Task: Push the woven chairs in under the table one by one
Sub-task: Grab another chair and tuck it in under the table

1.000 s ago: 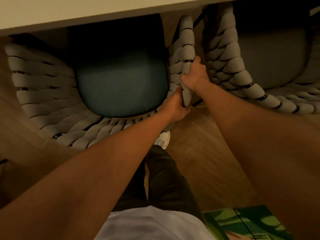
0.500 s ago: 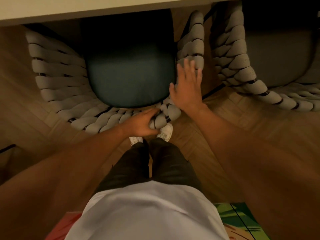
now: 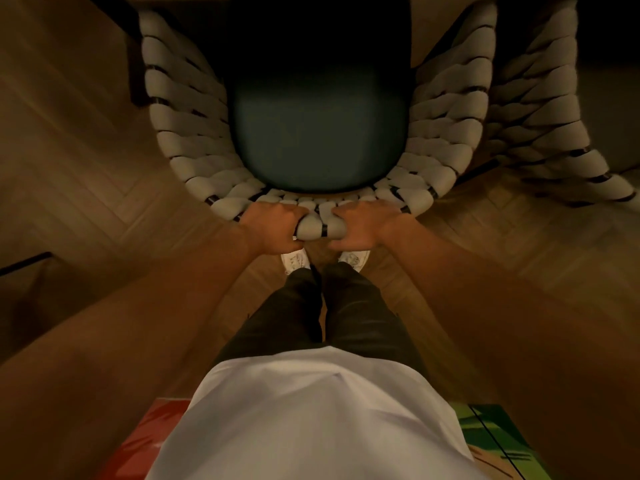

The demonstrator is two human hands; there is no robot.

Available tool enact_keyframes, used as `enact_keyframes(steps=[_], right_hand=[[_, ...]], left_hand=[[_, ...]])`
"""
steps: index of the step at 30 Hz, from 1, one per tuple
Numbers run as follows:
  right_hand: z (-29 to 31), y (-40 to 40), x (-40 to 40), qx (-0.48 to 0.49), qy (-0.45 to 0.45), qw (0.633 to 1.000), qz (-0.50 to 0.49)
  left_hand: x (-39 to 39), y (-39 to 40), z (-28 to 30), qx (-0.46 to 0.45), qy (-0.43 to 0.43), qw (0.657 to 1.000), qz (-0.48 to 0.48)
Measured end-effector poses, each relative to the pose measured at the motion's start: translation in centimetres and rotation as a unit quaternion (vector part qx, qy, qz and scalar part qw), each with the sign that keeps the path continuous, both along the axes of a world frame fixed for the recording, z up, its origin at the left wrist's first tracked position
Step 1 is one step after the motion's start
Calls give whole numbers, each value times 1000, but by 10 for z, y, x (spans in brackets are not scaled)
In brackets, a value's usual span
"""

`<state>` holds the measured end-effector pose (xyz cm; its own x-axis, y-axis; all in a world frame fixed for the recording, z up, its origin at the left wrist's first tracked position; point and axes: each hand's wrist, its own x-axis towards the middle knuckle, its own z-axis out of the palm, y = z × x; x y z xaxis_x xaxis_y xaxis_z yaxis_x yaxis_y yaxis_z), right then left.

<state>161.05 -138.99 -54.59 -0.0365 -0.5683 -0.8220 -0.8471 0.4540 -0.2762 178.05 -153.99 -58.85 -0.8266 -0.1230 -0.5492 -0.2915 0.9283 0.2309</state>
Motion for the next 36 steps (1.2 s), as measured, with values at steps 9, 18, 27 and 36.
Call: enact_keyframes(steps=[9, 18, 27, 36], right_hand=[[-9, 0, 5, 8, 150, 989, 5], [-12, -5, -18, 19, 171, 985, -2], [-8, -20, -47, 28, 177, 984, -26], [-2, -12, -34, 16, 154, 988, -7]], left_hand=[[-16, -6, -1, -38, 8, 996, -84], [-43, -9, -2, -34, 31, 996, -73], [-72, -14, 6, -39, 30, 998, -29], [-59, -5, 7, -58, -9, 998, -24]])
